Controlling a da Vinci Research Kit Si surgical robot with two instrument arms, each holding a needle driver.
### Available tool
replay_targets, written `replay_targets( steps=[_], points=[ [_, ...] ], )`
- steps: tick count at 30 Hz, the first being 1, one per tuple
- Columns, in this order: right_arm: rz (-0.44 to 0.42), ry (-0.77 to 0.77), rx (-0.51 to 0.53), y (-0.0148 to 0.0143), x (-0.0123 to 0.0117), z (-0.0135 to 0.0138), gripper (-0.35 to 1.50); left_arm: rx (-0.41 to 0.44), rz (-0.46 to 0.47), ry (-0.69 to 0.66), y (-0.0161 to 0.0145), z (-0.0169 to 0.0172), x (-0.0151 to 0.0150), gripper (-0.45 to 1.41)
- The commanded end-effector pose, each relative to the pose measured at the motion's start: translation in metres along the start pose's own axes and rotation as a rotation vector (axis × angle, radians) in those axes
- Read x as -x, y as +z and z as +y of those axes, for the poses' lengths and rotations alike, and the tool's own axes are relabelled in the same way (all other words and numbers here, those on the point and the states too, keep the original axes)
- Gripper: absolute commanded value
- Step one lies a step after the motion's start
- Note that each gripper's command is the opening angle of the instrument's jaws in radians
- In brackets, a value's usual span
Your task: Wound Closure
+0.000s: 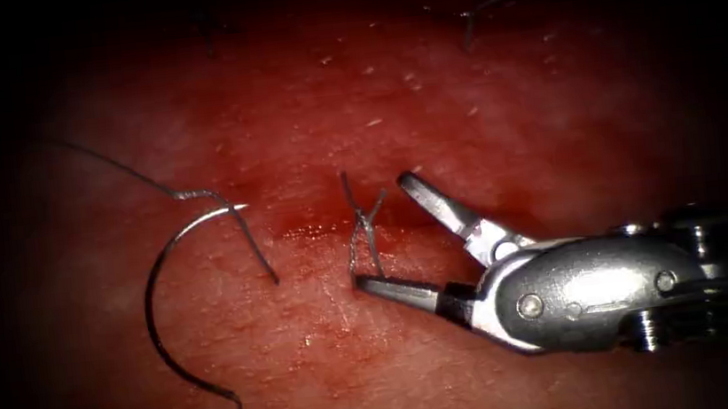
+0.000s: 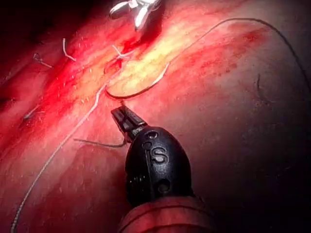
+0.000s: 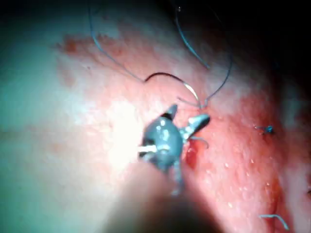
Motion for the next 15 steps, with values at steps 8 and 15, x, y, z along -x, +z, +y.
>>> replay_targets(
  steps=[8, 15],
  points=[
    [-0.003, 0.006, 0.002, 0.0004, 0.0005, -0.0007, 1.45, 0.05, -0.067, -0.109, 0.0037, 0.0007, 0.0074, 0.27],
    [-0.003, 0.006, 0.002, 0.0004, 0.0004, -0.0007, 1.43, 0.108, -0.153, -0.193, 0.0033, 0.0017, 0.0096, 0.89]
  ],
)
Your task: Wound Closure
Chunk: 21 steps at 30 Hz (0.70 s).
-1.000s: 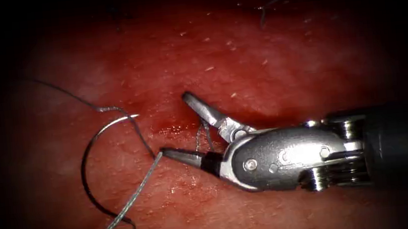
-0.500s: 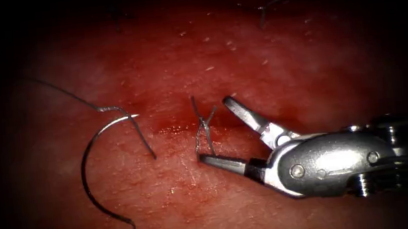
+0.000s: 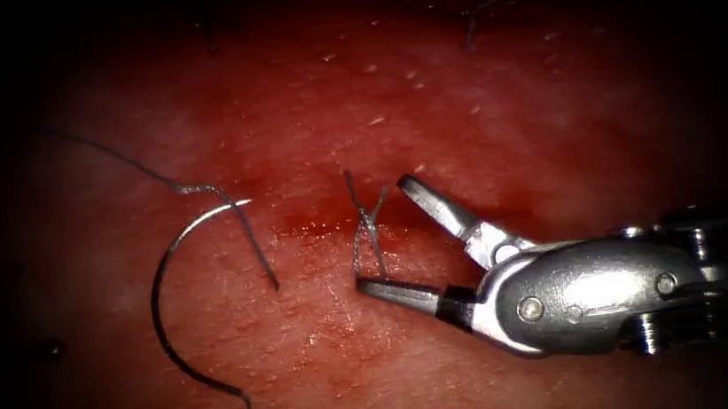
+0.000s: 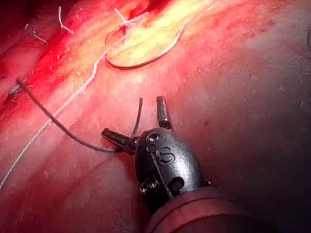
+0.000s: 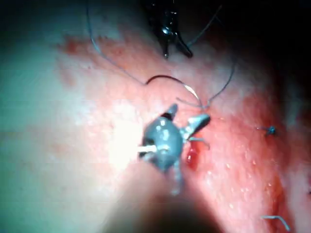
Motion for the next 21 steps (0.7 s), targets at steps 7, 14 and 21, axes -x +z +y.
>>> replay_targets(
  steps=[7, 14, 21],
  points=[
    [0.003, 0.005, 0.001, 0.0002, 0.0005, -0.0007, 1.43, 0.023, -0.019, 0.019, -0.0029, 0.0023, -0.0037, 1.16],
    [0.003, 0.022, 0.0, 0.0001, 0.0005, -0.0008, 1.43, -0.002, 0.075, 0.162, -0.0063, 0.0071, -0.0094, 1.14],
    [0.008, 0.047, -0.002, -0.0004, 0.0009, -0.0012, 1.2, 0.054, 0.174, 0.18, -0.0031, 0.0131, -0.013, 1.13]
  ],
)
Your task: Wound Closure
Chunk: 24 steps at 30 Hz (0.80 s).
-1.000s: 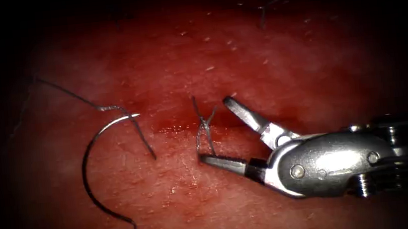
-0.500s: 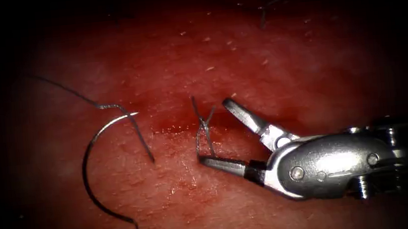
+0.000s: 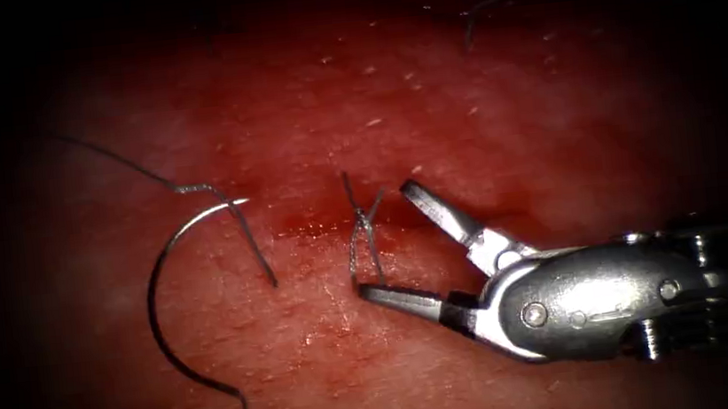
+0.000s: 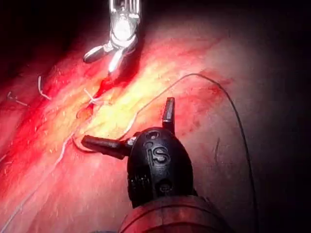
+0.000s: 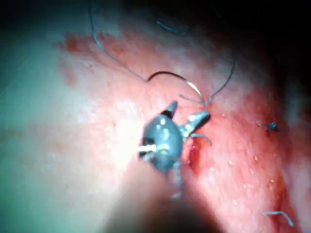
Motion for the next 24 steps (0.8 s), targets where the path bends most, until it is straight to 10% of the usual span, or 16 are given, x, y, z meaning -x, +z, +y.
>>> replay_targets(
  steps=[1, 5, 11, 24],
  points=[
    [-0.001, 0.001, -0.002, -0.0002, 0.0007, -0.0008, 1.08, 0.014, -0.017, -0.004, 0.0016, 0.0012, 0.0003, 1.13],
    [-0.012, 0.008, -0.018, -0.0008, 0.0005, -0.0008, 0.17, 0.038, -0.088, 0.029, 0.0065, 0.0032, -0.0001, 1.13],
    [-0.026, 0.002, -0.022, -0.0011, 0.0005, -0.0006, 0.79, -0.044, -0.244, 0.061, 0.0108, 0.0017, 0.0008, 1.13],
    [-0.039, 0.008, -0.021, -0.0008, 0.0007, -0.0013, 0.89, -0.072, -0.401, -0.053, 0.0137, -0.0045, 0.0046, 1.09]
  ],
)
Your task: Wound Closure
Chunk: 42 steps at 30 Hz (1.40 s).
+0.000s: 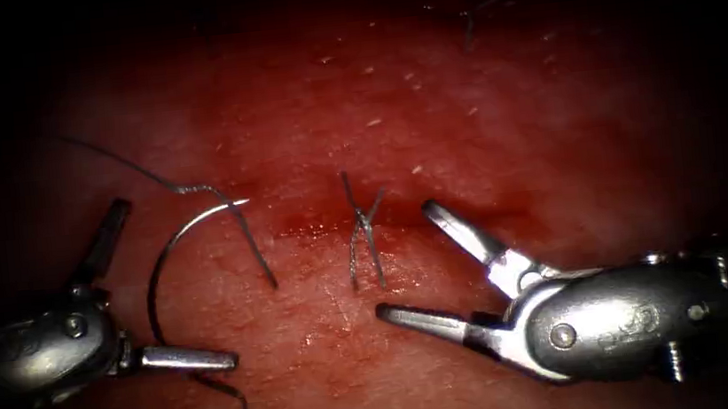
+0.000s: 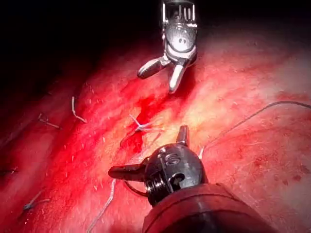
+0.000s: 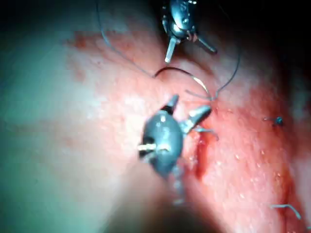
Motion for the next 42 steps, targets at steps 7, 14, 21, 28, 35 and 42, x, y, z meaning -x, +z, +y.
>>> replay_targets(
  steps=[7, 14, 21, 28, 35, 42],
  points=[
    [-0.014, 0.005, -0.008, 0.0009, 0.0006, -0.0013, 0.89, 0.055, -0.157, -0.031, 0.0024, -0.0018, 0.0006, 0.99],
    [-0.029, 0.006, -0.012, 0.0016, 0.0007, -0.0021, 0.89, 0.188, -0.349, -0.02, 0.0039, -0.003, 0.0018, 0.93],
    [-0.039, 0.003, -0.016, 0.0019, 0.0007, -0.0026, 0.89, 0.298, -0.486, -0.015, 0.0051, -0.0034, 0.0035, 0.86],
    [-0.038, 0.003, -0.017, 0.0018, 0.0005, -0.0029, 0.89, 0.425, -0.466, -0.102, 0.0064, -0.0065, 0.0029, 0.79],
    [-0.04, 0.002, -0.018, 0.0018, 0.0005, -0.003, 0.88, 0.568, -0.447, -0.149, 0.0072, -0.0079, 0.0029, 0.37],
    [-0.041, 0.001, -0.017, 0.0019, 0.0005, -0.0032, 0.88, 0.648, -0.449, -0.167, 0.0072, -0.0078, 0.003, 0.14]
  ],
)
